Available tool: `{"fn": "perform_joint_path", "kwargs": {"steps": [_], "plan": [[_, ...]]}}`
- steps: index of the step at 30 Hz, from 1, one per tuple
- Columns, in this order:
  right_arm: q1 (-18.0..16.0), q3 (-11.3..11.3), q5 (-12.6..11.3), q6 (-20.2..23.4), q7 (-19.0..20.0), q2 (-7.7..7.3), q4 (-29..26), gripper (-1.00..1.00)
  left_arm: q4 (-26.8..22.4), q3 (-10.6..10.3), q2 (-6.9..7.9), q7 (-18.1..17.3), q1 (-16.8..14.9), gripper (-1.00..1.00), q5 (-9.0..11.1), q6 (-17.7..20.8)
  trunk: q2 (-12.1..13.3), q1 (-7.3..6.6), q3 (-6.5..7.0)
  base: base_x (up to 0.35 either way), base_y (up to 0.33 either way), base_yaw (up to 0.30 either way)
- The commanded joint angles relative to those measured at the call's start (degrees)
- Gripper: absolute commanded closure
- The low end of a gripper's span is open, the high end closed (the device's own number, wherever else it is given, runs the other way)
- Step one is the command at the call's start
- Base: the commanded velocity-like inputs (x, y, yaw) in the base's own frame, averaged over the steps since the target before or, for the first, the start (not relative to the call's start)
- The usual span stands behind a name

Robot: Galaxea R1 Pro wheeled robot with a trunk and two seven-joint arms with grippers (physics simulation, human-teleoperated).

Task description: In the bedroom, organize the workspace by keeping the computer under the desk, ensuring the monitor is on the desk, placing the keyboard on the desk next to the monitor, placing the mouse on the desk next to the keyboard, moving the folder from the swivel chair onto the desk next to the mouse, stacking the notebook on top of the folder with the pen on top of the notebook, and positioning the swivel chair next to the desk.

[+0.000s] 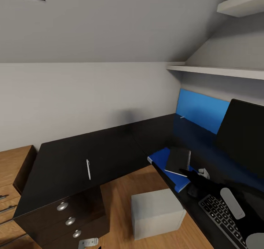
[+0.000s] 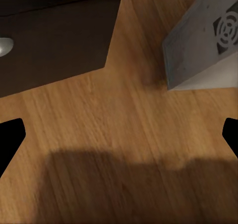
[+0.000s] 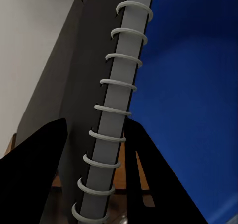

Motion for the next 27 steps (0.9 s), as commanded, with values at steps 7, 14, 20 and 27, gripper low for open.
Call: {"fn": "perform_joint_path", "kwargs": {"steps": [7,14,20,27], "plan": [[0.0,0.0,0.1,0.2,0.0,0.03,0.1,1.00,-0.2,0.5,0.01,-0.5,0.0,-1.00,-0.3,-0.2,0.0,0.00,-0.06,0.041,0.029,0.000],[0.0,2.0,4.9,0.2,0.3,-0.01,0.1,1.00,-0.2,0.5,0.03,-0.5,0.0,-1.00,-0.3,-0.2,0.0,0.00,-0.06,0.100,0.053,0.000],[0.0,2.6,6.5,0.2,0.5,-0.21,0.0,1.00,-0.2,0.5,0.03,-0.4,0.0,-1.00,-0.3,-0.1,0.0,0.00,-0.06,0.017,0.008,0.000],[0.0,2.8,6.8,0.4,0.7,-0.48,0.0,1.00,-0.2,0.5,0.03,-0.4,0.0,-1.00,-0.3,-0.1,0.0,0.00,-0.06,0.002,0.001,0.000]]}}
